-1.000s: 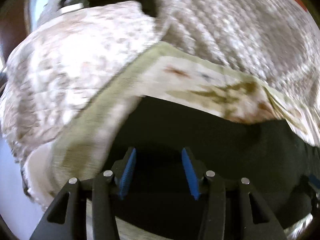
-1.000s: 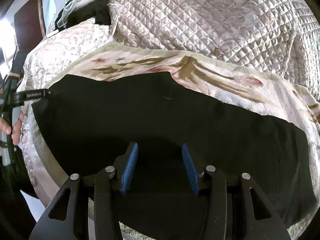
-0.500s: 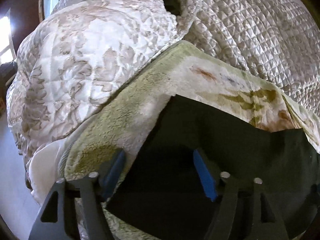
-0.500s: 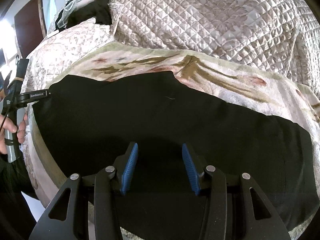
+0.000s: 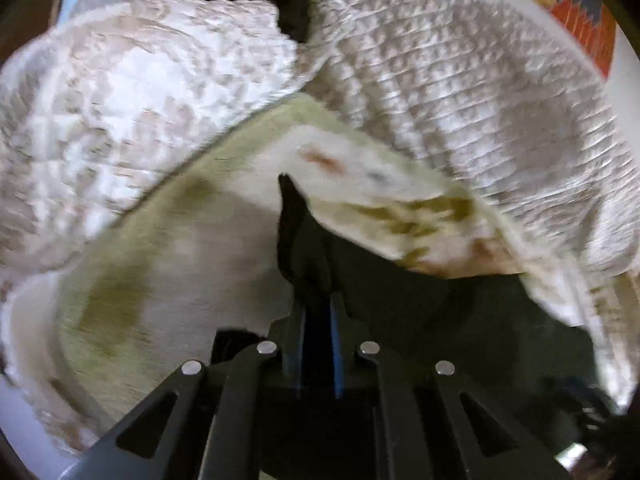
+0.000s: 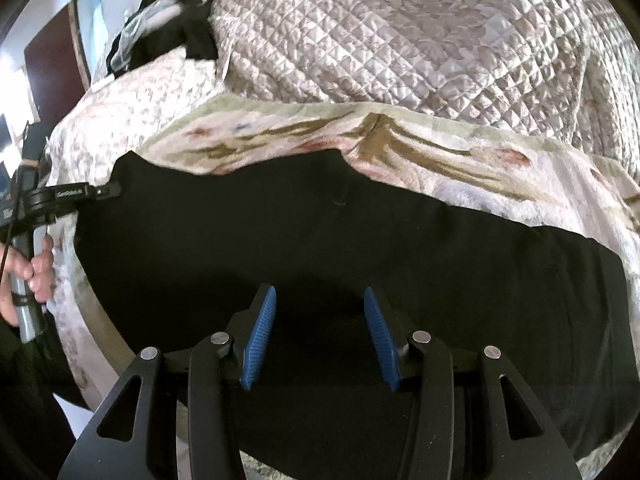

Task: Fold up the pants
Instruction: 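Grasp the folded edge of the black pants with the left gripper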

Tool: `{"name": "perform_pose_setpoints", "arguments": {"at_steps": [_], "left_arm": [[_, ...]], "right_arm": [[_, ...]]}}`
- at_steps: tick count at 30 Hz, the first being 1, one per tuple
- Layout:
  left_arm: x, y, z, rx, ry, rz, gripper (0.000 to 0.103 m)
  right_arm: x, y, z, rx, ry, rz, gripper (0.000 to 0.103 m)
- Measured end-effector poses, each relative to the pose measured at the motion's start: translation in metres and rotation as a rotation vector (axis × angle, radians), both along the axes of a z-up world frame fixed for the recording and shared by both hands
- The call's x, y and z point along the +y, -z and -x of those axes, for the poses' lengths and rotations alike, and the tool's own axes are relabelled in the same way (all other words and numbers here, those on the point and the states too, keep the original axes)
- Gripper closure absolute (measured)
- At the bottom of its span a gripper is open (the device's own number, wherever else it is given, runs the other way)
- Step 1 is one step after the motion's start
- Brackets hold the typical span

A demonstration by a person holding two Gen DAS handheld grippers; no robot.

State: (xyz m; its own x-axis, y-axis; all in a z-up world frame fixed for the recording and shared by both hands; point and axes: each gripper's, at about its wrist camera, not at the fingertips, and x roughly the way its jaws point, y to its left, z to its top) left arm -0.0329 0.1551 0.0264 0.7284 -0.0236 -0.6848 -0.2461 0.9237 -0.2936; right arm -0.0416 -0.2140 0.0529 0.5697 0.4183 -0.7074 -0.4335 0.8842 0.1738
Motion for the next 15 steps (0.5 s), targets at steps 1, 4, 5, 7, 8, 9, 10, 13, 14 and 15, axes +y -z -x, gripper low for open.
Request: {"name": "perform_pose_setpoints", "arguments": {"at_steps": [1,4,5,7,8,9,10,13,14,15], "left_arm": [[-0.004,-0.003,0.0,-0.011,0.024,0.037,0.092],[-0.024,-0.015,-0.001,-0.042,0.095,0.116,0.092],[-0.033,-0.019,-0.002,-0.049,0.118,0.136,0.092],[-0.055,-0.026,-0.008,-0.057,0.175,0.186,0.092],[-0.067,-0.028,-0.012,-0.058,0.207,0.214,0.092],[-0.084,-0.028,-0.017,-0.05,0.243,0.238,0.092],[-0.1,-0.027,-0.021,-0.036,0.272,0.251,0.092],[-0.15,-0.019,-0.031,0.002,0.363,0.272,0.092],[-0.166,-0.016,-0.034,0.016,0.392,0.28,0.092],[-0.184,-0.011,-0.035,0.032,0.425,0.282,0.092]], "right_arm": [[-0.003,-0.002,0.0,-0.003,0.009,-0.011,0.056],[-0.012,-0.009,0.0,-0.005,0.038,-0.048,0.056],[-0.016,-0.011,0.0,-0.006,0.052,-0.059,0.056],[-0.021,-0.013,-0.001,-0.006,0.071,-0.069,0.056],[-0.025,-0.014,-0.001,-0.004,0.082,-0.076,0.056],[-0.028,-0.015,-0.002,-0.003,0.093,-0.081,0.056],[-0.032,-0.017,-0.002,-0.005,0.11,-0.085,0.056],[-0.046,-0.019,-0.003,-0.011,0.154,-0.098,0.056],[-0.05,-0.02,-0.004,-0.009,0.165,-0.105,0.056],[-0.055,-0.02,-0.004,-0.006,0.179,-0.111,0.056]]}}
